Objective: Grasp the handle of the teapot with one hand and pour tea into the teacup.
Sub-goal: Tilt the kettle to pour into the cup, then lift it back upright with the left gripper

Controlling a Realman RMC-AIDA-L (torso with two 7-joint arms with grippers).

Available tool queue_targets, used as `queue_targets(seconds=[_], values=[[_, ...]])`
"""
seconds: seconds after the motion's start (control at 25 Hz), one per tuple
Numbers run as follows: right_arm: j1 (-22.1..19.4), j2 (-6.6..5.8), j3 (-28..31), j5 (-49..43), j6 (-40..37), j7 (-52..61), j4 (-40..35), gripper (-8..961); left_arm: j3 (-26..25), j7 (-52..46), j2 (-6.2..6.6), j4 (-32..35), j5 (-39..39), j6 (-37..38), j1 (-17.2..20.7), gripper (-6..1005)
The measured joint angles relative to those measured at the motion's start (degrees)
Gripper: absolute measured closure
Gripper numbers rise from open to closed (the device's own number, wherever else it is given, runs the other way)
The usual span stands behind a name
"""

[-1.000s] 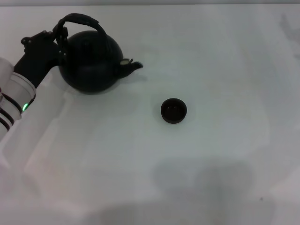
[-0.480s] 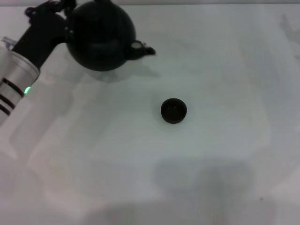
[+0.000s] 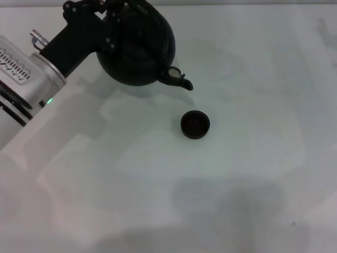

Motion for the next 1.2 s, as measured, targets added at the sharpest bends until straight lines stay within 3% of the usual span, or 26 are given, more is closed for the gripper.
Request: queue_targets(seconds=[0.32,1.2], values=[[0.3,0.24,0.0,0.1,0.0,0.1,0.4,112,0.0,8.0,-0.20,-0.4,3.0,-0.4,-1.1,908],[1.2,0.30,-0.4,0.1,-0.2,0.3,0.8,113,0.0,11.0,-0.10,0.0,7.1,-2.3,-2.2,909]])
